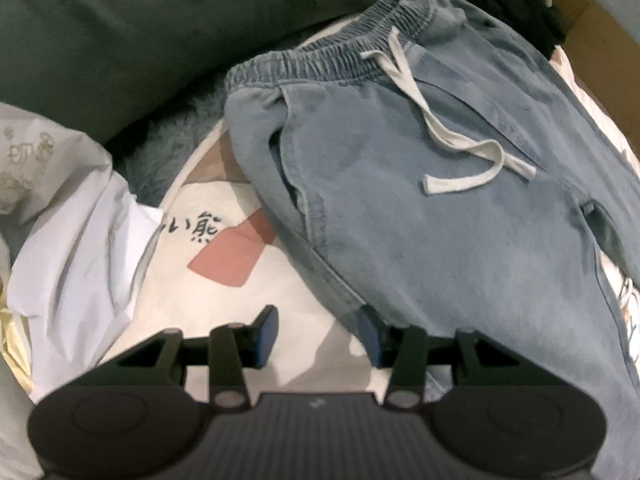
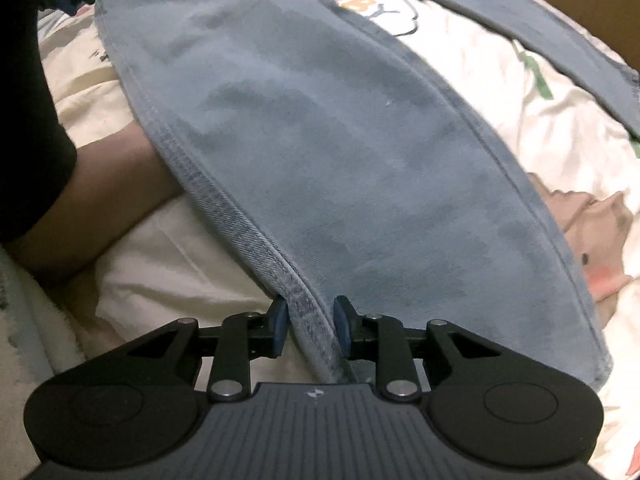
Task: Fold clothes
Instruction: 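Grasp the side seam of the jeans leg with the right tool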
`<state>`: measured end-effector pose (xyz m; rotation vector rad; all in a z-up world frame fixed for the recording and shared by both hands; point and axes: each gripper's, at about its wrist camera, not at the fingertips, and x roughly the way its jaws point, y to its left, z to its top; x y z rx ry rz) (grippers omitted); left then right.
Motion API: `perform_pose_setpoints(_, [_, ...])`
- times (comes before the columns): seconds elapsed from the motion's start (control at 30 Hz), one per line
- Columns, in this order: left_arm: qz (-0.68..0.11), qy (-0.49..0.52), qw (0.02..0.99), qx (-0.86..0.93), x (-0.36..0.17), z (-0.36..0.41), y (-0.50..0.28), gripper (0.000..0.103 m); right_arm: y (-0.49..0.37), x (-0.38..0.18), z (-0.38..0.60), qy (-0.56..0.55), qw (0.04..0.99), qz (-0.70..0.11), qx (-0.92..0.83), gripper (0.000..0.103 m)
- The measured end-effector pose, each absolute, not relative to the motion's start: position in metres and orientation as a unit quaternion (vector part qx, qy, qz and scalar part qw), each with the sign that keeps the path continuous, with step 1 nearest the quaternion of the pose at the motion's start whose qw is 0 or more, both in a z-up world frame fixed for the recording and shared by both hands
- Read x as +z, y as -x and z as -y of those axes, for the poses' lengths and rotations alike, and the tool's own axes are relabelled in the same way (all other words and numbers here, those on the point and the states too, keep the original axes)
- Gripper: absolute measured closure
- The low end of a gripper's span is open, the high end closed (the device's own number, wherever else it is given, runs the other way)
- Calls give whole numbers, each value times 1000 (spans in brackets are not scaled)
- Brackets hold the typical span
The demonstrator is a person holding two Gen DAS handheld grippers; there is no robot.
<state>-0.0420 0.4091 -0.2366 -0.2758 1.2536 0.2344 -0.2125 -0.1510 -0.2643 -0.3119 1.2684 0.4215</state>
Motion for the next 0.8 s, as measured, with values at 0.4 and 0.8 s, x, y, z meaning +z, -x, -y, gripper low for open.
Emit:
perform_pose_setpoints(0.4, [-596, 116, 787, 110, -249, -409, 51, 56, 226, -277, 126, 217, 771, -556, 222, 62])
perform_pose_setpoints(0.8, [-590, 129, 788, 120, -244, -414, 54, 56, 214, -254, 135, 218, 781, -550, 201, 63])
